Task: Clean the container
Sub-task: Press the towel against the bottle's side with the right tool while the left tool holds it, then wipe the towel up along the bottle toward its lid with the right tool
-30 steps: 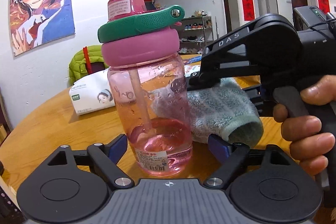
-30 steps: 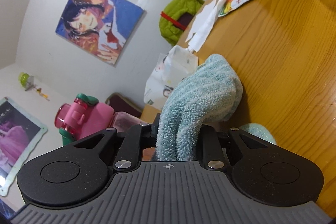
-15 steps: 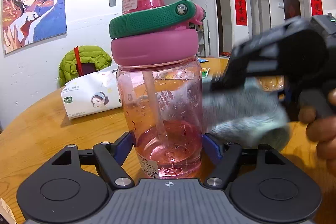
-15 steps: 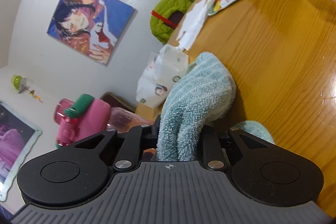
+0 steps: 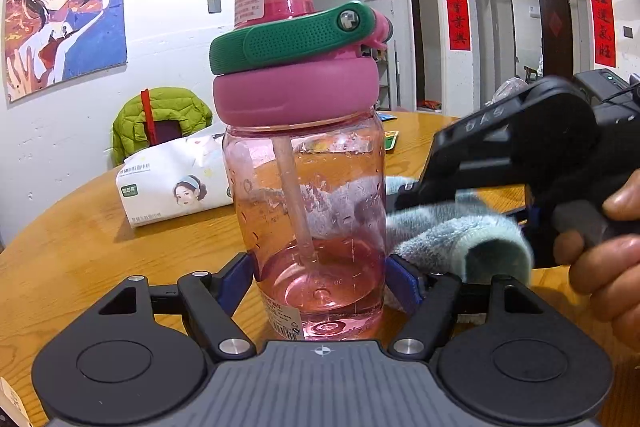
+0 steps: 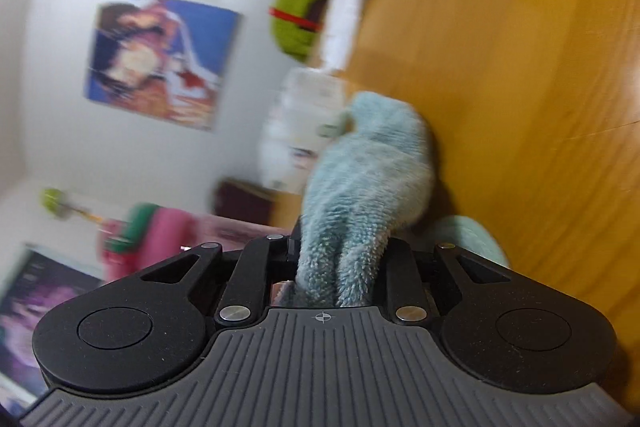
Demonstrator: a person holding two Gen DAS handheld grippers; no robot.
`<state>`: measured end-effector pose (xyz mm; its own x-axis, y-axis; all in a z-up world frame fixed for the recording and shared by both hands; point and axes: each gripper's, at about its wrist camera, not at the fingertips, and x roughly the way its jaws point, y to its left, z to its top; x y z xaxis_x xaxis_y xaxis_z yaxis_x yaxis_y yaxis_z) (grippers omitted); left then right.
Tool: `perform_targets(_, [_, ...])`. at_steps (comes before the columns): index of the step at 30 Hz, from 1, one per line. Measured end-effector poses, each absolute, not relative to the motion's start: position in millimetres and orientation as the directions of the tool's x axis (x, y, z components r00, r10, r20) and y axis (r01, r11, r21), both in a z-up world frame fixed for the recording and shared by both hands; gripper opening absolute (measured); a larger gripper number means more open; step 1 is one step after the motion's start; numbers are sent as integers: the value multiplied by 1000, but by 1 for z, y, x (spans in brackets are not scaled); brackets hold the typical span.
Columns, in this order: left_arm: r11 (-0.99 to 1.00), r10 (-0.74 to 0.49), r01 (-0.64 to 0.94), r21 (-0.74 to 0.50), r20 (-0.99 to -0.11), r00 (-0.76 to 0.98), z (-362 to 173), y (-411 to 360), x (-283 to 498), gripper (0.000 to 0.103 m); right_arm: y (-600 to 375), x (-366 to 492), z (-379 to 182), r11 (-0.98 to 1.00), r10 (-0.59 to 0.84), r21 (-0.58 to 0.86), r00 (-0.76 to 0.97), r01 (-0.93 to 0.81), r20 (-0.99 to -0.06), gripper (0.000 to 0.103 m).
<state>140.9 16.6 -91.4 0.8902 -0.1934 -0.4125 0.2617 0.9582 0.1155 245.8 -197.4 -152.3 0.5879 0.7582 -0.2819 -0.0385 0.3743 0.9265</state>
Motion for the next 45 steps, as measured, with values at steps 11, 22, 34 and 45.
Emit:
perform_targets(11, [958,-191,261,119,-413,890,-92,18,142,71,-201,245,-145,301,778,948,601,-99,-184,25])
perform_targets(22, [958,-190,261,121,-412,891,-93,17,142,71,-212,243,-140,-14,811,973,567,-229,145,26])
perform_targets(34, [961,-181,249,117,-415,892,-92,13,135,84,-193,251,-140,397,749,913,608,-91,-265,27])
perform_targets(45, [957,-157,237,169,-387,909,-88,-4,114,85,-192,246,-131,419,737,891,639,-173,-222,26])
